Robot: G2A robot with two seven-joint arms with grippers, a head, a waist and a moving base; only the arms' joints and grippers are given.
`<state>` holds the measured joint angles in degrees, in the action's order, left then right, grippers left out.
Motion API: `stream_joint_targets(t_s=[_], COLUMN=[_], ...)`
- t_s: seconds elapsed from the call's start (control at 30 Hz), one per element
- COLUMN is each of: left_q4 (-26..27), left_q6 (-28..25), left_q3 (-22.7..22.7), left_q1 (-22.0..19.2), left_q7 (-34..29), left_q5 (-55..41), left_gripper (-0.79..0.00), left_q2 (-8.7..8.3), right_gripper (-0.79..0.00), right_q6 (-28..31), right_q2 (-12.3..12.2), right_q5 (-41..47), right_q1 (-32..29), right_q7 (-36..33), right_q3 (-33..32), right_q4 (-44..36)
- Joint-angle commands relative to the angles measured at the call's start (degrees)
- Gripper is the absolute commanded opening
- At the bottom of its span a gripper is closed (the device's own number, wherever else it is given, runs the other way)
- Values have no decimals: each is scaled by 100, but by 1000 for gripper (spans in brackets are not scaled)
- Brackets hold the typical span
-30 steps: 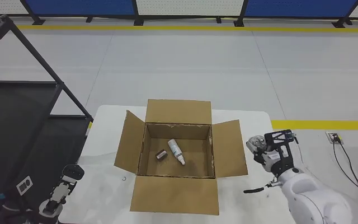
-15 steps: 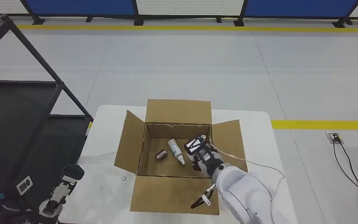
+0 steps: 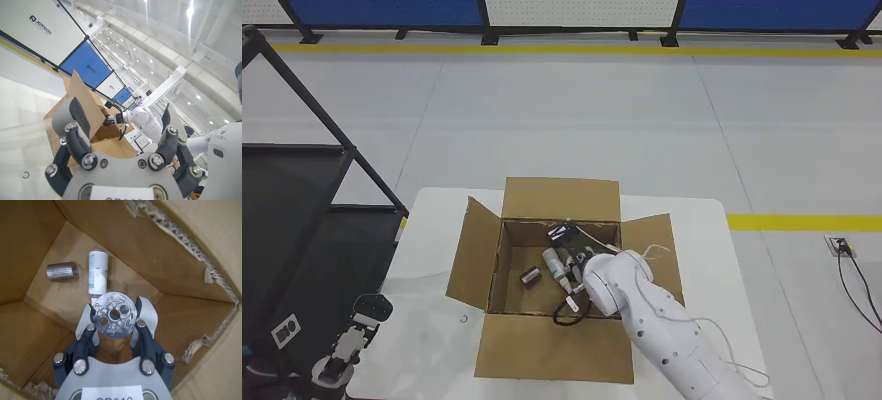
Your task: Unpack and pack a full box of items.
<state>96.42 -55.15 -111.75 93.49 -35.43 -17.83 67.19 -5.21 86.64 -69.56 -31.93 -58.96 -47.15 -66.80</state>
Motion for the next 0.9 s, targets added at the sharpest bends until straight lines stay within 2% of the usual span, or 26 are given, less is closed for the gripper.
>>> stream_joint_targets(t_s=[0.0, 0.07, 0.17, 0.23, 0.33, 0.43, 0.57, 0.73, 0.87], left_q4=[0, 0, 0, 0, 0, 0, 0, 0, 0], left_q6=[0, 0, 0, 0, 0, 0, 0, 0, 0], left_q3=[0, 0, 0, 0, 0, 0, 0, 0, 0], left_q1=[0, 0, 0, 0, 0, 0, 0, 0, 0], left_q7=[0, 0, 0, 0, 0, 0, 0, 0, 0], left_q5=[0, 0, 0, 0, 0, 0, 0, 0, 0], left_gripper=[0, 0, 0, 0, 0, 0, 0, 0, 0], left_q2=[0, 0, 0, 0, 0, 0, 0, 0, 0], right_gripper=[-785, -751, -582, -502, -462, -409, -215, -15, 0], right_q6=[22, 49, 90, 110, 121, 122, 118, 115, 172], right_q2=[66, 127, 201, 244, 292, 308, 278, 193, 108], right_q5=[146, 288, 390, 429, 464, 436, 322, 69, -102], right_q1=[141, 244, 348, 402, 445, 417, 297, 53, -225], right_q7=[130, 239, 374, 417, 489, 546, 518, 390, 354], right_q3=[38, 68, 124, 159, 183, 176, 101, -56, -232], right_q4=[428, 730, 1063, 1218, 1341, 1294, 1039, 580, 34])
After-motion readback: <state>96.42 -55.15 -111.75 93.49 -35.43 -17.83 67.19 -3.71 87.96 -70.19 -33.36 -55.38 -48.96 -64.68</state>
